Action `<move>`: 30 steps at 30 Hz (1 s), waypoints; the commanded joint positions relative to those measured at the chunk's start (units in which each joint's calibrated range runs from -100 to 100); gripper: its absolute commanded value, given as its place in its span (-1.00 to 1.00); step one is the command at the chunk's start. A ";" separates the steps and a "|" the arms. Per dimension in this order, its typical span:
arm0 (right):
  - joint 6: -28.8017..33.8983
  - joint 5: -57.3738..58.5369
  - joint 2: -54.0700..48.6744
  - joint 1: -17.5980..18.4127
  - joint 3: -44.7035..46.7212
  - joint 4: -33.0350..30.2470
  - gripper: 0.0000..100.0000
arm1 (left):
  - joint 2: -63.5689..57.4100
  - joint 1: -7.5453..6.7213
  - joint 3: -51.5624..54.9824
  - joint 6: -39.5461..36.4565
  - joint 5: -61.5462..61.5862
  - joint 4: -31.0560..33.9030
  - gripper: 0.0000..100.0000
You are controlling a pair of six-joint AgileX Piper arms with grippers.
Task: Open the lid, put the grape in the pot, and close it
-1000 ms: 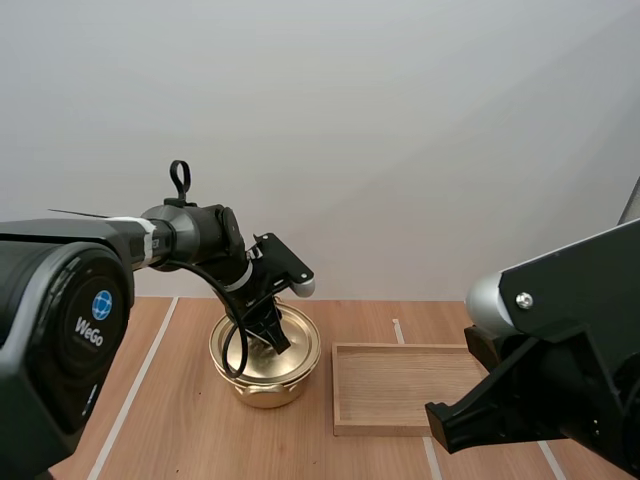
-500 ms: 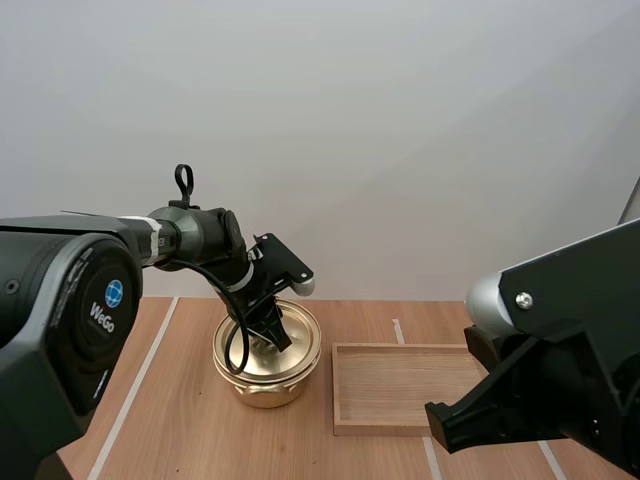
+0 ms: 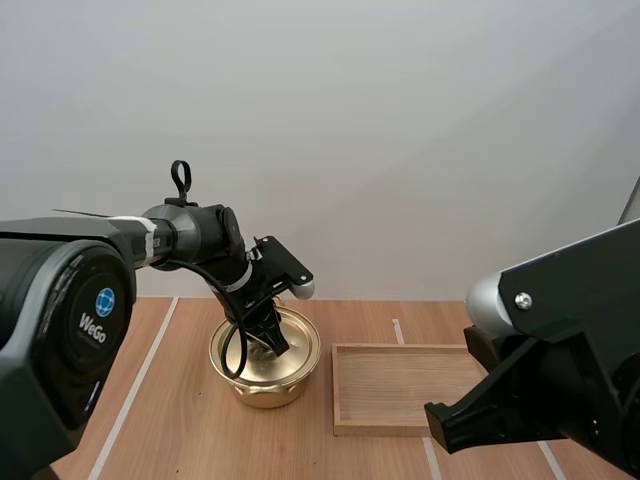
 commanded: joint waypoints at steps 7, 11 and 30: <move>-0.39 0.00 -0.55 -0.22 -0.08 0.25 -1.00 | -0.74 -0.15 0.37 -0.44 2.46 -0.41 -1.00; -0.39 0.00 -0.55 -0.22 -0.08 0.25 -1.00 | -0.74 -0.15 0.37 -0.55 2.26 -1.07 -0.96; -0.39 0.00 -0.55 -0.22 -0.08 0.25 -1.00 | -5.53 -0.15 0.25 -2.99 4.82 -2.40 1.00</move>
